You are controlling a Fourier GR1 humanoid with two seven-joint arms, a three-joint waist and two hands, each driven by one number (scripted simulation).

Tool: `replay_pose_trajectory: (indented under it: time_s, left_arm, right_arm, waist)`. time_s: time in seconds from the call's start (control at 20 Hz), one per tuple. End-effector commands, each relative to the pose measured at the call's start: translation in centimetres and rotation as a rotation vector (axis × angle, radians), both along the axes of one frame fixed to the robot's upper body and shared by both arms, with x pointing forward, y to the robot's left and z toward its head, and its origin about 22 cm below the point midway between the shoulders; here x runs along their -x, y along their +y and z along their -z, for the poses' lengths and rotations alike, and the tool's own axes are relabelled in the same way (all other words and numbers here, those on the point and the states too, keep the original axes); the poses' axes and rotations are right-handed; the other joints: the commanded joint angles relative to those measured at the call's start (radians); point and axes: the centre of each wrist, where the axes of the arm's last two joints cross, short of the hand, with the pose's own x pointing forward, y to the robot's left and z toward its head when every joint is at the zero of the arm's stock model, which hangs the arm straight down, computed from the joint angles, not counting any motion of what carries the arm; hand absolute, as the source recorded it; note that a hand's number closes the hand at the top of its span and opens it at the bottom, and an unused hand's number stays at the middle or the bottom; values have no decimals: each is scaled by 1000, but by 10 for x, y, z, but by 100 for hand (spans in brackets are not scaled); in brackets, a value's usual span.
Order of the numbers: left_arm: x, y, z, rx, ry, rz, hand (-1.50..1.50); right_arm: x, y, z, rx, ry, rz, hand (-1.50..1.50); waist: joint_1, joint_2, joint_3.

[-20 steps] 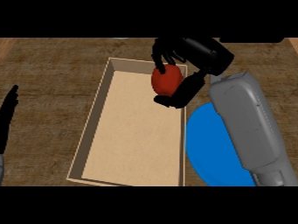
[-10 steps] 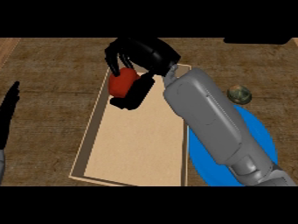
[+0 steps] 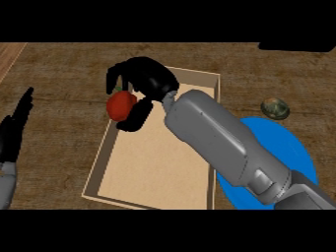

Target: Pick the bell pepper from the plate and place it in the cardboard box

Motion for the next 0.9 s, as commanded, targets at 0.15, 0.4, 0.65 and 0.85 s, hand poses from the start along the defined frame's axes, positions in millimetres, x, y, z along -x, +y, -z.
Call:
replay_pose_trajectory:
  time_s: [0.15, 0.4, 0.65, 0.85]
  left_arm:
    - [-12, 0, 0, -1, -22, 10, 0]
    - [-13, -8, -12, 6, -3, 9, 0]
    - [3, 8, 4, 11, -14, 3, 0]
    - [-3, 9, -3, 9, 4, -34, 0]
  right_arm:
    - [-14, 2, 12, -1, 99, 26, -150]
    - [-7, 5, 13, -176, 69, 6, -150]
    - [-17, 2, -2, -363, 64, 47, -150]
    - [-30, -14, -4, -512, 136, 65, -150]
  waist:
    - [18, 11, -1]
    - [2, 5, 1]
    - [5, 5, 0]
    - [-27, 0, 1]
